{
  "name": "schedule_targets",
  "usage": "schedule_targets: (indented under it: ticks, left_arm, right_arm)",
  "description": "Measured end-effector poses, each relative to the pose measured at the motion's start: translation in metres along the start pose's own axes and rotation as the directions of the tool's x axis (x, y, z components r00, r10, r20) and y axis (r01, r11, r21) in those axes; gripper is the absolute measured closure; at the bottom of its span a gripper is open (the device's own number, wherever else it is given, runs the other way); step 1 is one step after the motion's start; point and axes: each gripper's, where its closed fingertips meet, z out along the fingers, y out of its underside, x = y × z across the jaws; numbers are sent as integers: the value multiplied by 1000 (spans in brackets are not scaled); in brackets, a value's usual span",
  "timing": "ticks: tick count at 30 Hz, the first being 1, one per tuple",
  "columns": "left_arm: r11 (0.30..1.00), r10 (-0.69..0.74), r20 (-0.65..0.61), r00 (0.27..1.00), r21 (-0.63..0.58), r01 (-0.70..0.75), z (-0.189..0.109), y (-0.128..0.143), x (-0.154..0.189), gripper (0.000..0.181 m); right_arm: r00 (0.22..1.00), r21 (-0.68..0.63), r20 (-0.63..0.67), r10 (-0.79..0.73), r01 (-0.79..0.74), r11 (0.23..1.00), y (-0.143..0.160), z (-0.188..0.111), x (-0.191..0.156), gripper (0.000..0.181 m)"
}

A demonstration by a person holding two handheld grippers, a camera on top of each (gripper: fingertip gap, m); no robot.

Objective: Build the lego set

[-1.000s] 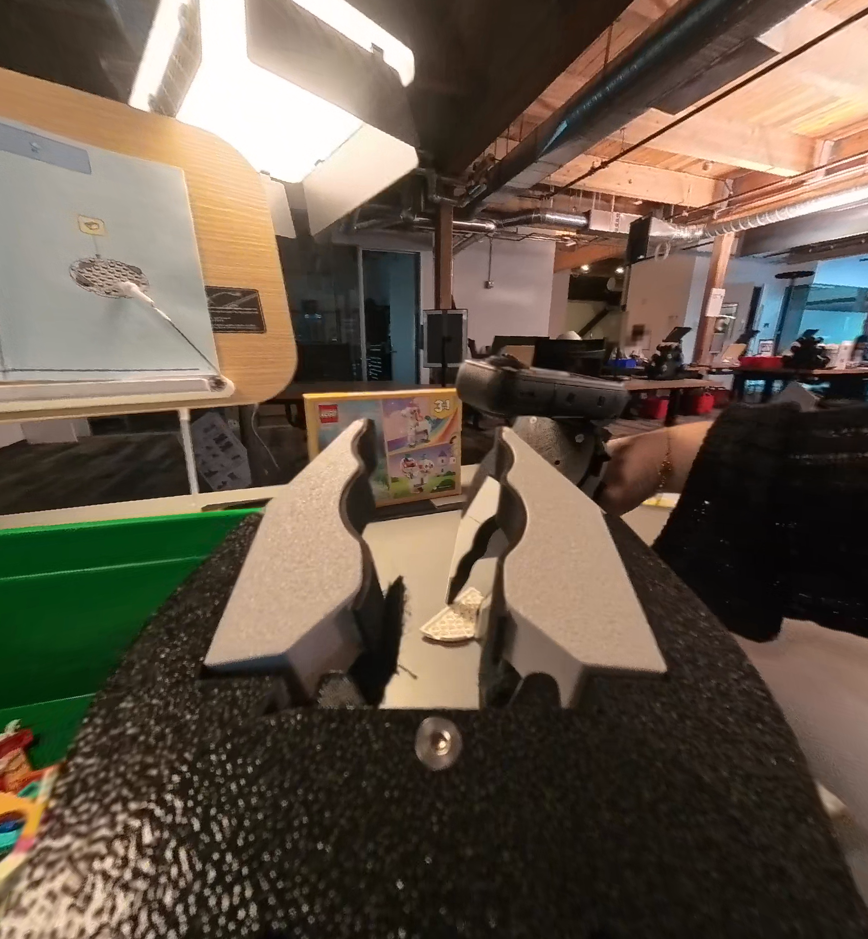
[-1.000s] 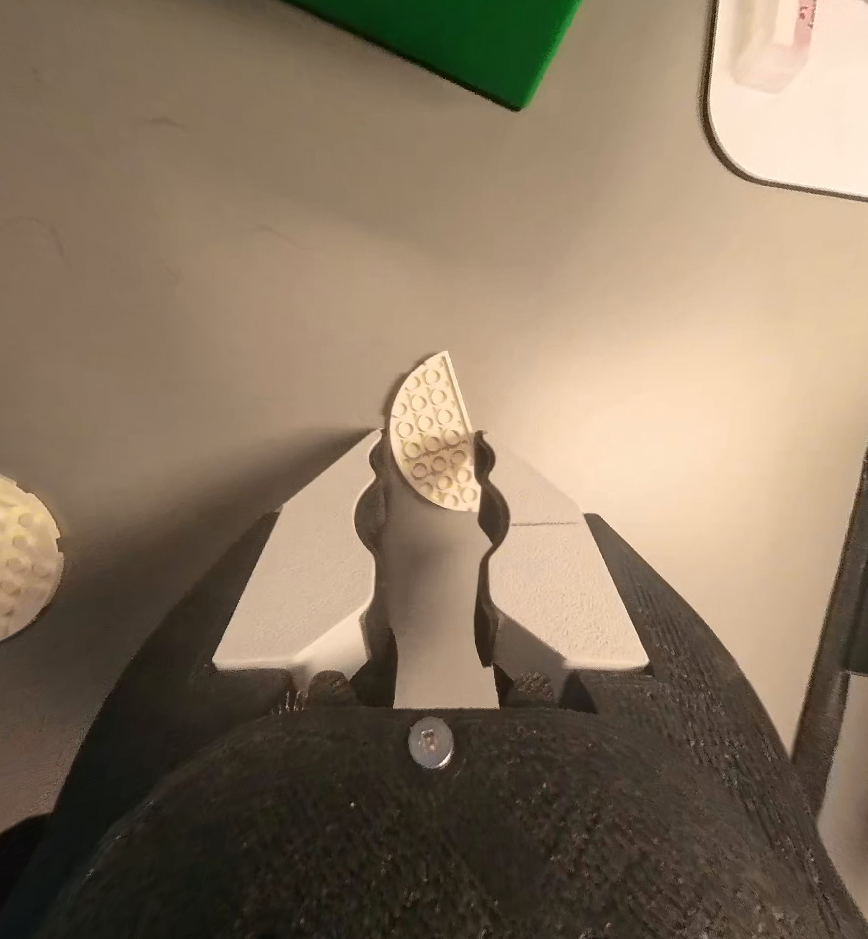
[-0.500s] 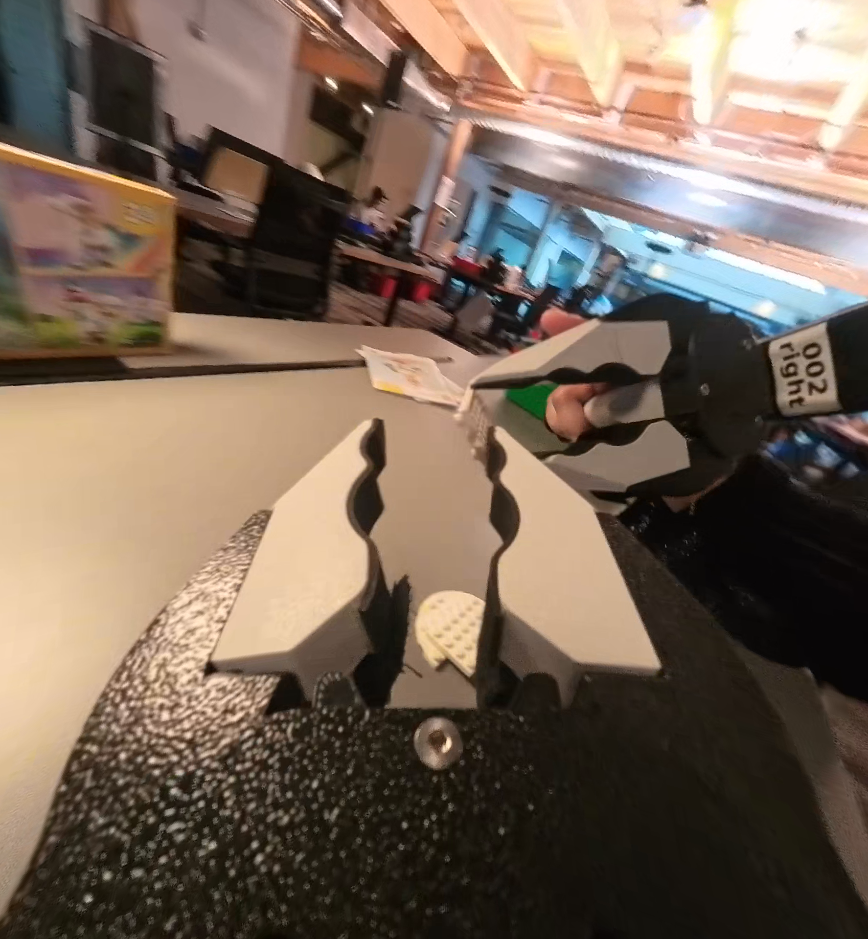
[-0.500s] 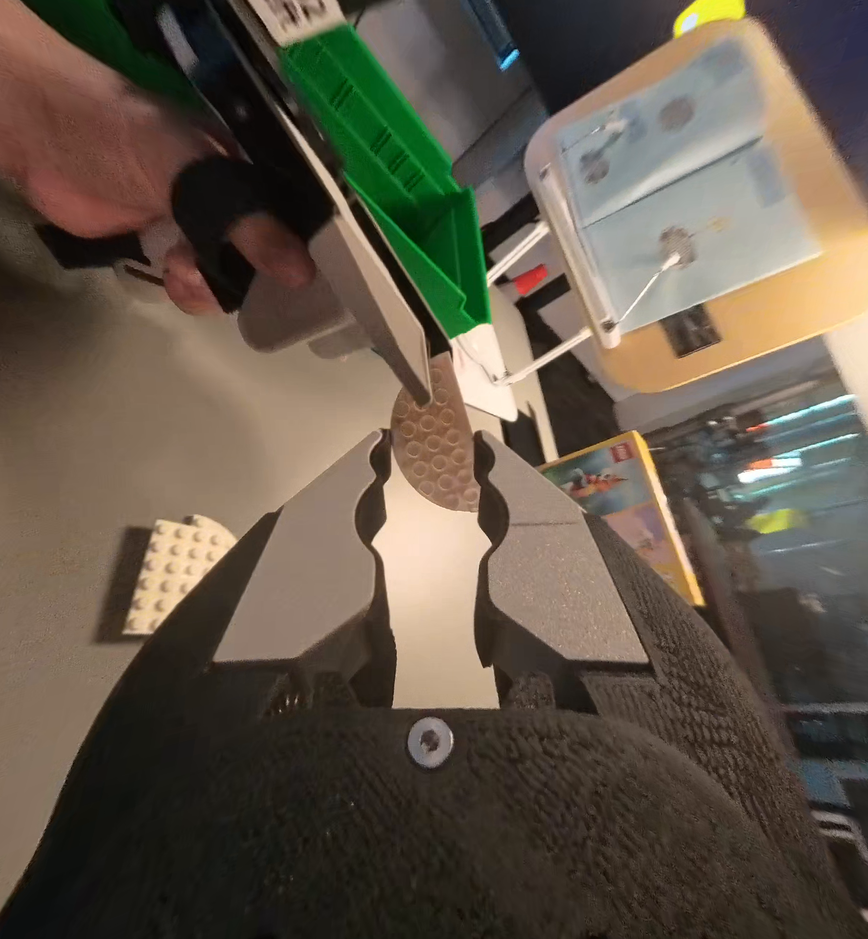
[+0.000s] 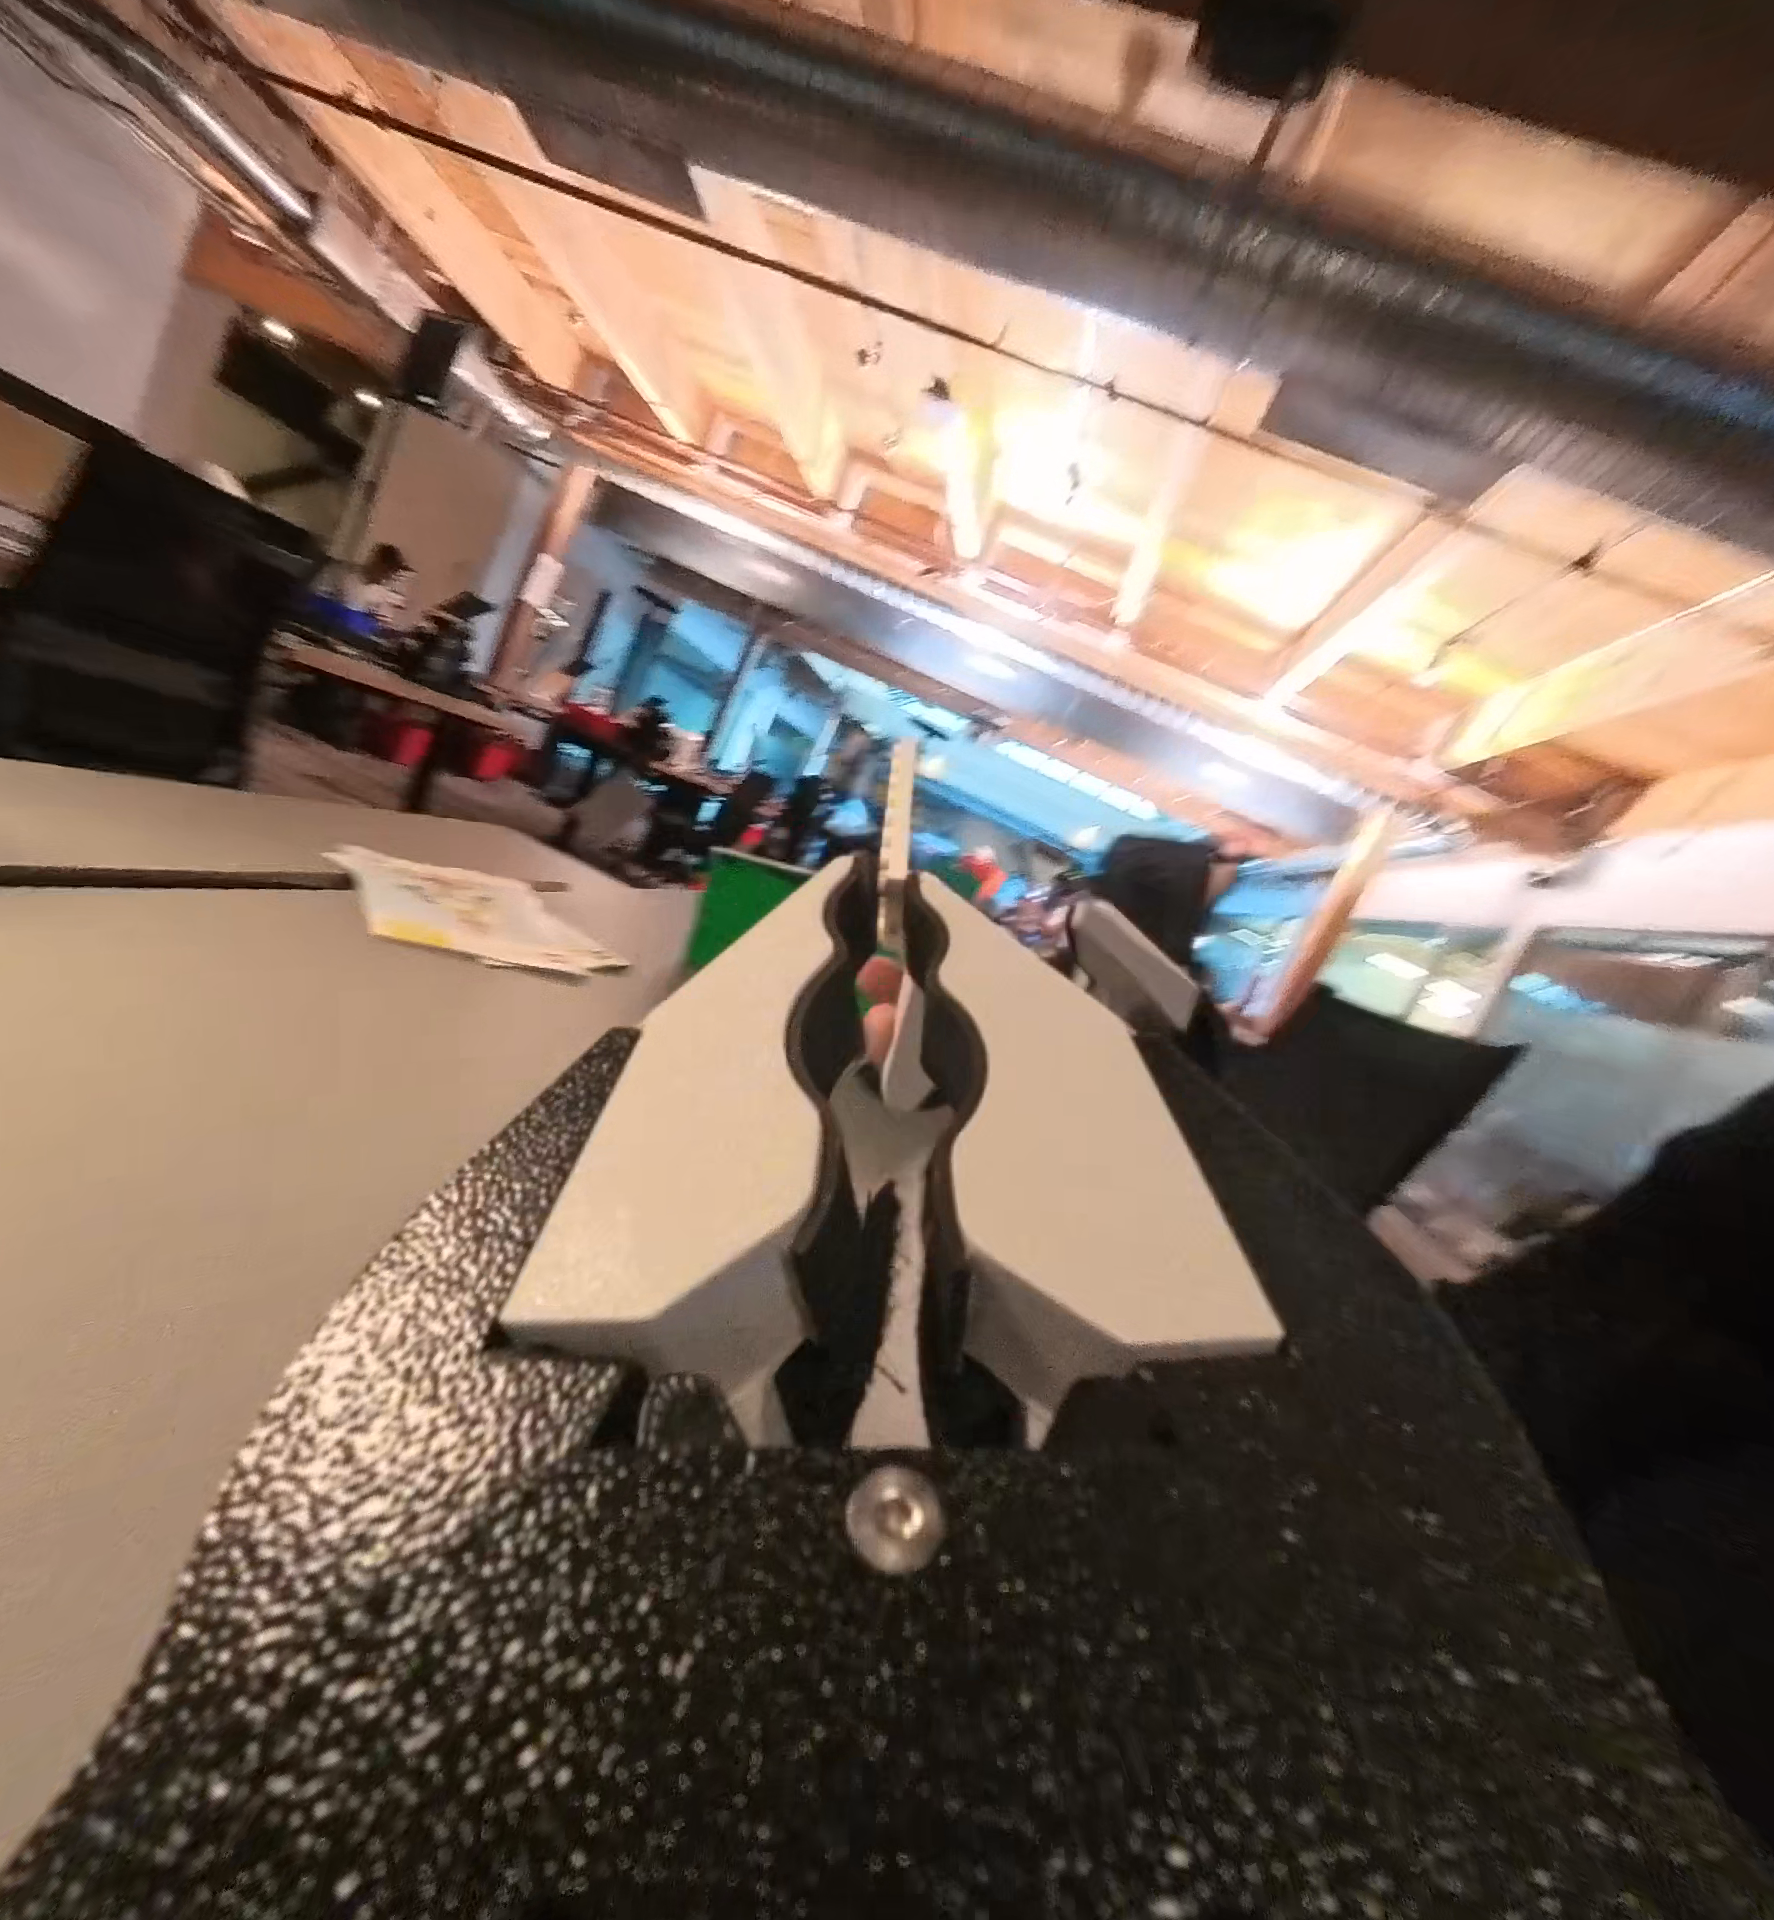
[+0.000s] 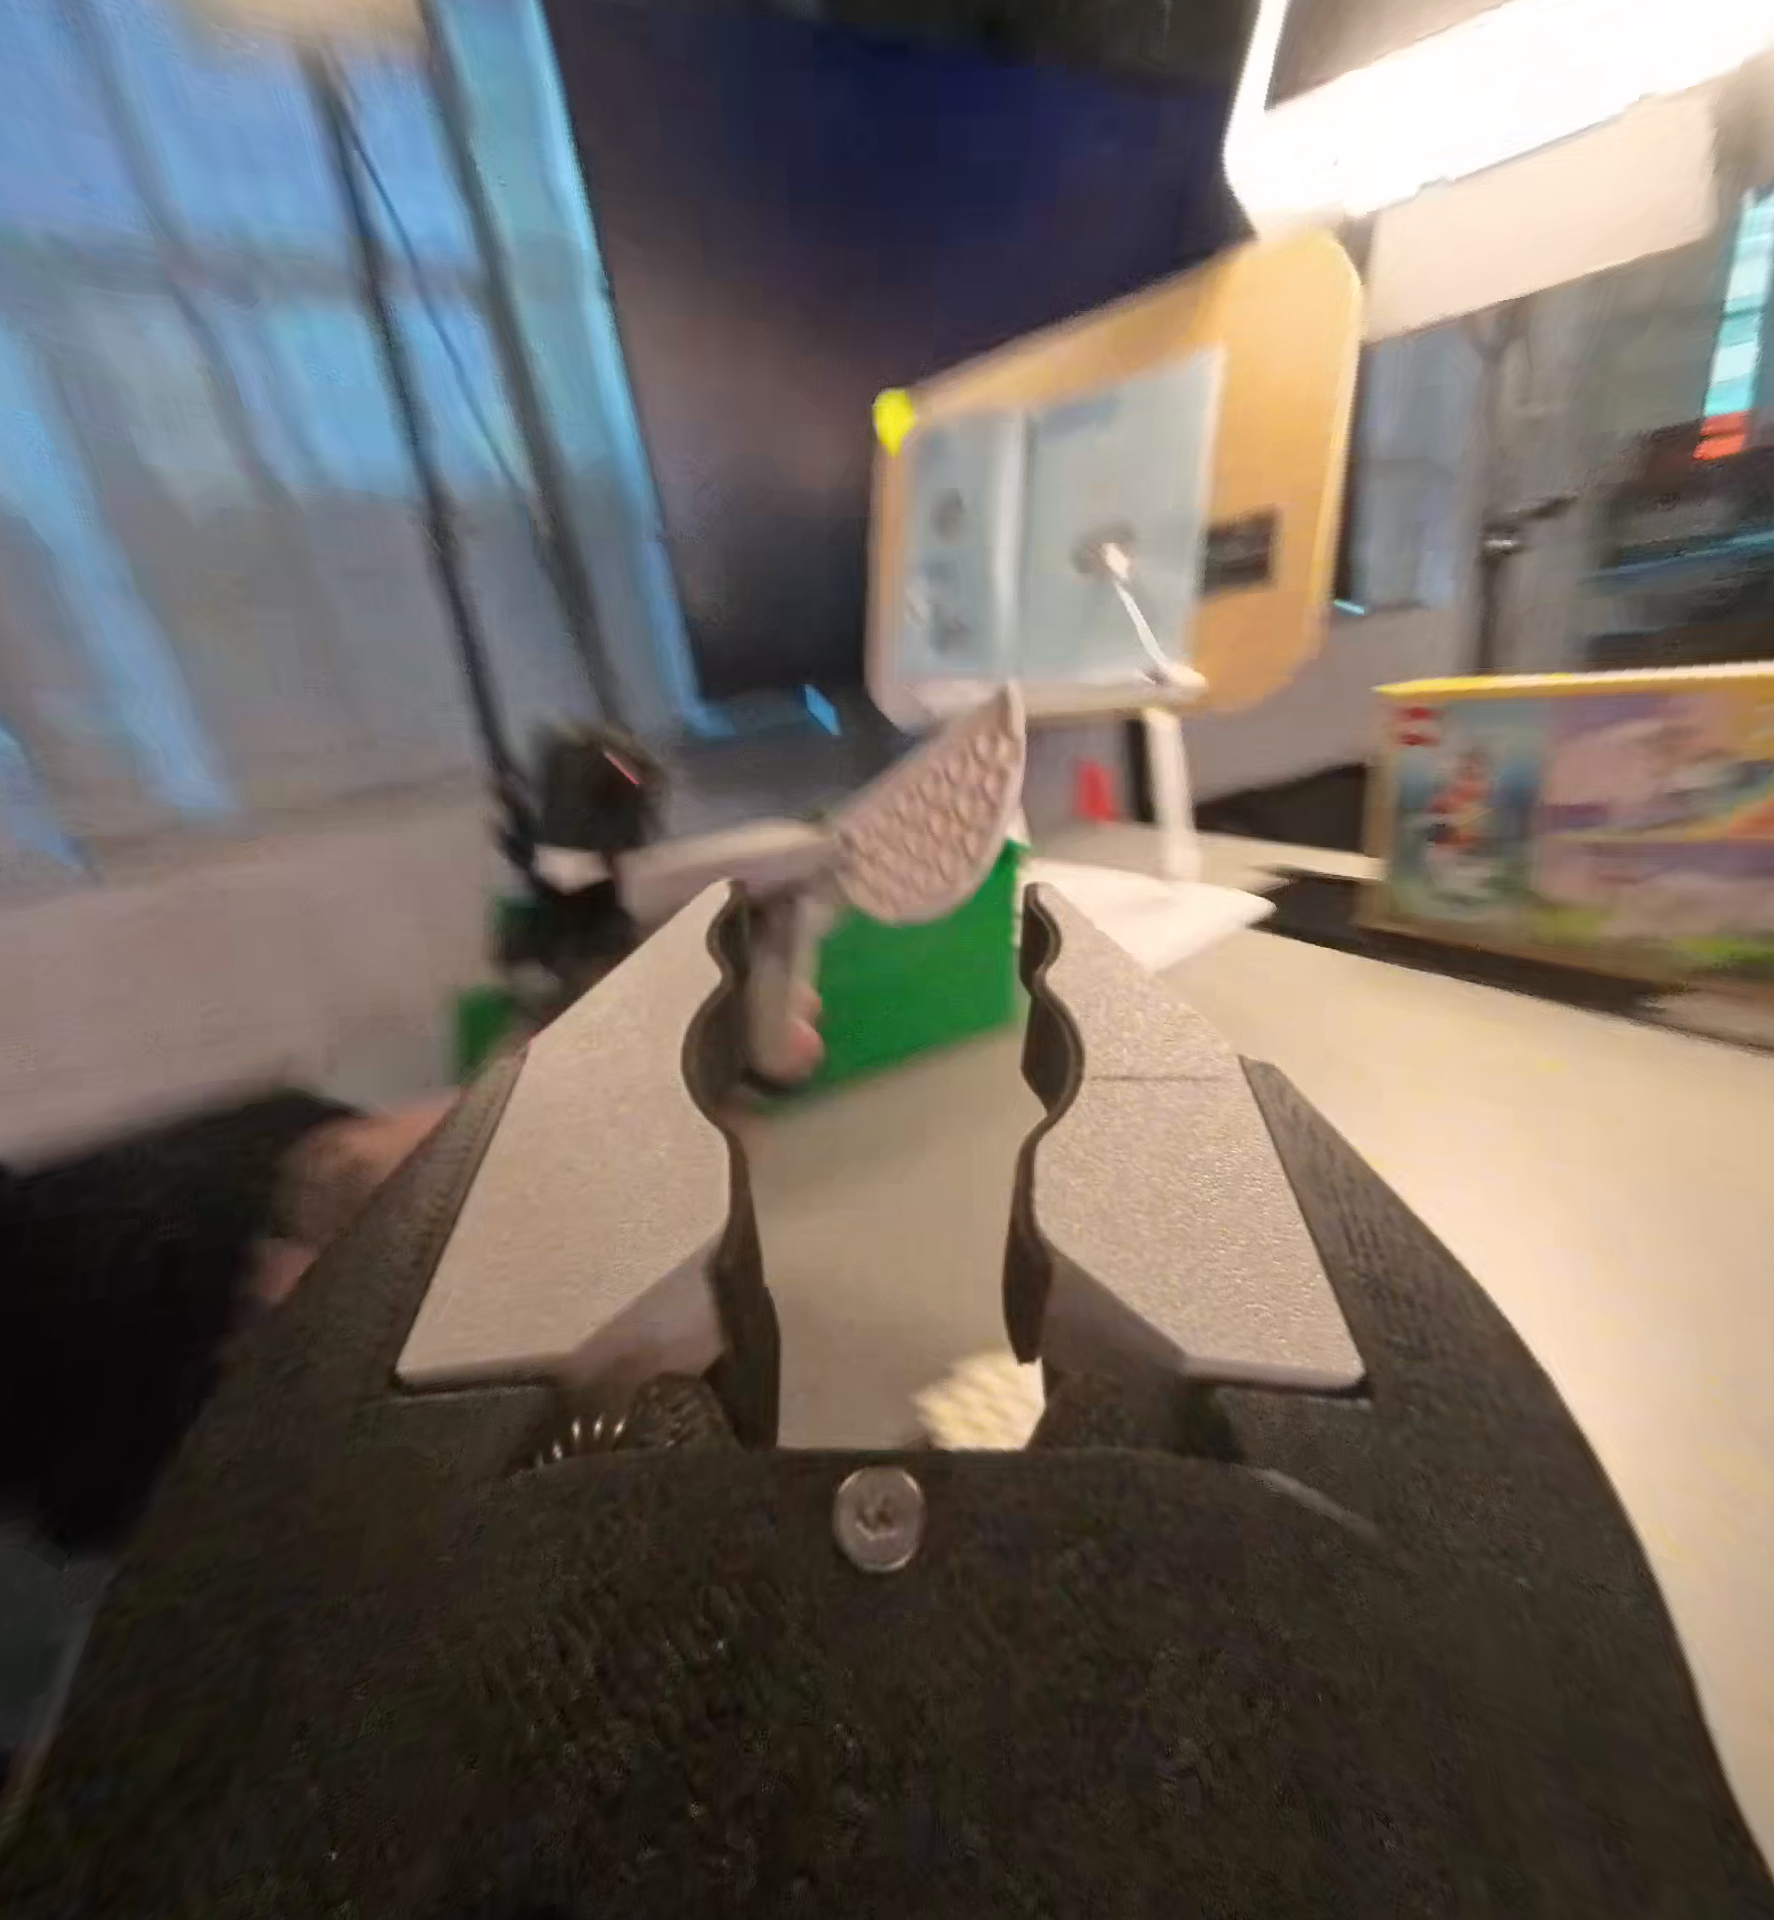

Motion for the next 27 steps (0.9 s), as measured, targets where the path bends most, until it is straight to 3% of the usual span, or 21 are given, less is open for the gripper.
schedule_targets:
  ticks: [3, 6, 8, 9, 11, 12, 14, 17, 19, 20, 21, 27]
  left_arm:
    - [994, -104, -112, 988, 2, 105, 1, 3, 10, 179]
    - [995, -101, -131, 986, -39, 96, 3, 11, 12, 179]
    - [990, -123, -83, 989, -75, 117, 5, 17, 4, 177]
    - [992, -99, -25, 995, -78, 97, 5, 18, -4, 166]
    - [997, -34, 54, 998, -63, 38, 0, 9, -16, 124]
    - [998, 1, 98, 995, -66, 5, -4, 4, -24, 118]
    - [995, 85, 198, 977, -73, -72, -12, -4, -39, 122]
    - [983, 168, 263, 950, -119, -141, -15, -2, -48, 130]
    - [974, 201, 275, 940, -156, -162, -14, 4, -50, 134]
    - [970, 215, 277, 936, -172, -171, -14, 6, -50, 134]
    - [966, 227, 280, 933, -183, -180, -13, 8, -50, 135]
    - [964, 235, 288, 928, -193, -184, -13, 9, -50, 140]
  right_arm:
    - [978, 72, 57, 202, -206, 976, -7, 0, 2, 146]
    - [989, 33, 36, 142, -143, 989, -3, 0, 0, 175]
    - [997, -20, 8, 71, -71, 997, -1, -3, 2, 177]
    - [999, -65, -37, 20, -22, 998, 1, -6, 7, 178]
    - [975, -203, -143, -172, 141, 969, 6, -16, 22, 179]
    - [939, -313, -157, -304, 245, 918, 12, -23, 26, 179]
    - [829, -566, -43, -557, 440, 697, 38, -36, 25, 179]
    - [540, -755, 283, -792, 635, 164, 84, -57, 20, 179]
    - [310, -726, 489, -815, 664, -182, 105, -68, 19, 178]
    - [228, -697, 548, -805, 657, -288, 110, -71, 18, 178]
    - [198, -683, 580, -790, 646, -340, 116, -74, 17, 178]
    - [286, -736, 605, -743, 558, -385, 140, -89, 20, 178]
